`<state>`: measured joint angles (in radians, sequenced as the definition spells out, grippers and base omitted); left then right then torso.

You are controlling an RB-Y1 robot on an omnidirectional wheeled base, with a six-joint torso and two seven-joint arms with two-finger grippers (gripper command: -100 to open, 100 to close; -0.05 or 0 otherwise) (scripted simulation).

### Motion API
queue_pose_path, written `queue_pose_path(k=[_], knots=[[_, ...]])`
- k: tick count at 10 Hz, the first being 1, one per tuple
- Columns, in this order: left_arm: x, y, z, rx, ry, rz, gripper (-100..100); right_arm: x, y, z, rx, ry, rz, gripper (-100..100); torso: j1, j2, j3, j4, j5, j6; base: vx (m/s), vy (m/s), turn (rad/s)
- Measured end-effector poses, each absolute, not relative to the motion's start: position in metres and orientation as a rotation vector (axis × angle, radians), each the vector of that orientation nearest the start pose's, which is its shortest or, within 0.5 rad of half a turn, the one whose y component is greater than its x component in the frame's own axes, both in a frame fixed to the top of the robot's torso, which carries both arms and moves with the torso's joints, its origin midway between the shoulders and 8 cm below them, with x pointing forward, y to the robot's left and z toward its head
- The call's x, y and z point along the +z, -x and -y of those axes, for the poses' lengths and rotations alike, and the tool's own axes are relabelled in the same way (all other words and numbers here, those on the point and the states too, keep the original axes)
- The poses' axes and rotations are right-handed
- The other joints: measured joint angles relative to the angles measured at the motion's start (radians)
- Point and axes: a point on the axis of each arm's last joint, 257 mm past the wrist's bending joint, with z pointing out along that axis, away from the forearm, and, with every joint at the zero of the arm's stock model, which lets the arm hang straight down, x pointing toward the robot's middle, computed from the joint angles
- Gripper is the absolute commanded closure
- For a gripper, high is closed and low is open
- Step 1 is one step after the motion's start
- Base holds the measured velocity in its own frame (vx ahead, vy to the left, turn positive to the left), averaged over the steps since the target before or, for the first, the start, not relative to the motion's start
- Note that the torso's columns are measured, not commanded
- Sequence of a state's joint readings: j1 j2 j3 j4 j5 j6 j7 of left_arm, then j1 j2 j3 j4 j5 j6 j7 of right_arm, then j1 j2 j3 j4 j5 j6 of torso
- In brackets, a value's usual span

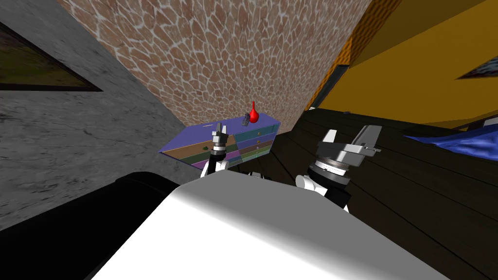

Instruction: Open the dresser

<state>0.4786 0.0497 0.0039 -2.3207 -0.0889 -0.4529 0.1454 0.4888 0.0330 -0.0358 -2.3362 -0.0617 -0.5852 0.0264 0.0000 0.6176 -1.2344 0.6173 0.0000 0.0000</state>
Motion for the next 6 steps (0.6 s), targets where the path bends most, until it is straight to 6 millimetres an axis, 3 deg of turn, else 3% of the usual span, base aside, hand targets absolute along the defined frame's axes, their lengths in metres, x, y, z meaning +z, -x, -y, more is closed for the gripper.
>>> queue_pose_path(k=[1, 3, 6], knots=[[0.039, -0.347, -0.262, -1.386, 0.615, -0.661, -100, 0.067, -0.312, 0.295, 1.311, -0.58, -0.445, 0, 0.0, 0.074, -0.148, 0.074, 0.0, 0.0, 0.036, -0.025, 0.013], [0.025, -0.356, -0.262, -1.377, 0.609, -0.711, -100, 0.067, -0.312, 0.295, 1.311, -0.581, -0.445, 0, -0.003, 0.114, -0.238, 0.116, -0.001, 0.0, 0.099, -0.102, 0.034], [-0.003, -0.37, -0.271, -1.35, 0.637, -0.778, -100, 0.067, -0.312, 0.295, 1.311, -0.581, -0.445, 0, 0.001, 0.121, -0.241, 0.121, 0.0, 0.0, 0.103, -0.112, 0.023]])
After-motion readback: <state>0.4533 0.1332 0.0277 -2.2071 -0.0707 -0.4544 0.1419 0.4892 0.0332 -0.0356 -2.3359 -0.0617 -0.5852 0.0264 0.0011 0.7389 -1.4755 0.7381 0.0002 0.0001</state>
